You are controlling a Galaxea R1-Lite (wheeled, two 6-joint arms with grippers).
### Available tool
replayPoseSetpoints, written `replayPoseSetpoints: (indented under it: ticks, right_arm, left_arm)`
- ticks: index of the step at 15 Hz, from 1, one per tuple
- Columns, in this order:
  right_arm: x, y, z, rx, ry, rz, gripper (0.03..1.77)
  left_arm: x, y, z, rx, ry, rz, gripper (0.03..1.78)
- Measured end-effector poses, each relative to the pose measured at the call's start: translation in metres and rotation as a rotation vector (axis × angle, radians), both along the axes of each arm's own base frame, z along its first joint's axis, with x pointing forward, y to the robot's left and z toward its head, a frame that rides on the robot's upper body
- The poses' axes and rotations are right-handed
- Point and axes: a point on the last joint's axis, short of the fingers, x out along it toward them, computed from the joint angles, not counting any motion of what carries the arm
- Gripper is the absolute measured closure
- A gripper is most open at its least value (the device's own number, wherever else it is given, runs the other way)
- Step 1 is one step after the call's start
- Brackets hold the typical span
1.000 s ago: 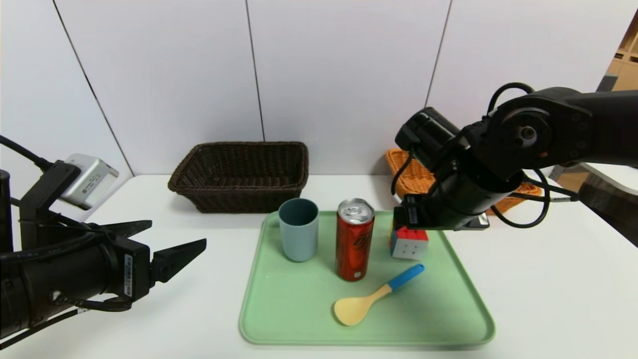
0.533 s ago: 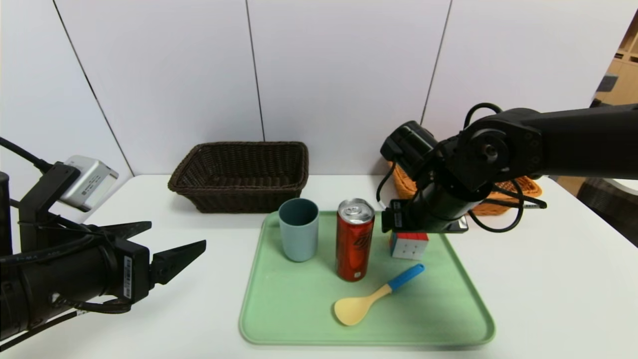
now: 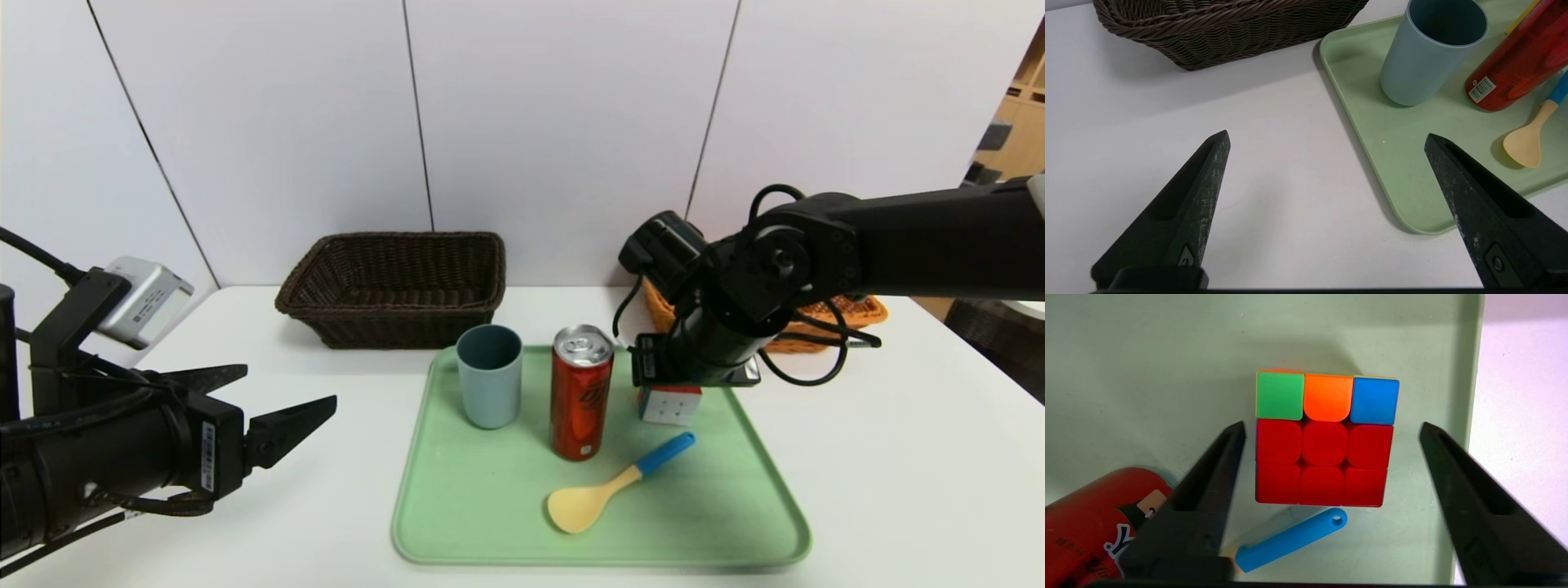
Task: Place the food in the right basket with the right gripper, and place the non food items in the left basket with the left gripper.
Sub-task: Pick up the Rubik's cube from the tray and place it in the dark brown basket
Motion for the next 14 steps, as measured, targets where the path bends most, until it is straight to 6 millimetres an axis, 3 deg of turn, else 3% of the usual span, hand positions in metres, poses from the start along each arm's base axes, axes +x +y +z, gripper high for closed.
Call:
replayPoseSetpoints:
  ticks: [3,10,14]
  right_arm:
    - [0.000,-0.001,-0.002,-0.003,0.005,-0.001,0.85]
    - [-0.005,-0.002,0.003,-0.007,-0.002,0.000,0.89]
    - [-0.025,-0.007,0.031,0.023,-0.056,0.026,0.89]
  left_arm:
    - [0.000,0.000,0.000,0.000,0.000,0.000,0.12]
    - [0.000,0.000,0.000,0.000,-0.001,0.001,0.12]
    - [0.000,0.000,0.000,0.001,0.000,0.000,0.12]
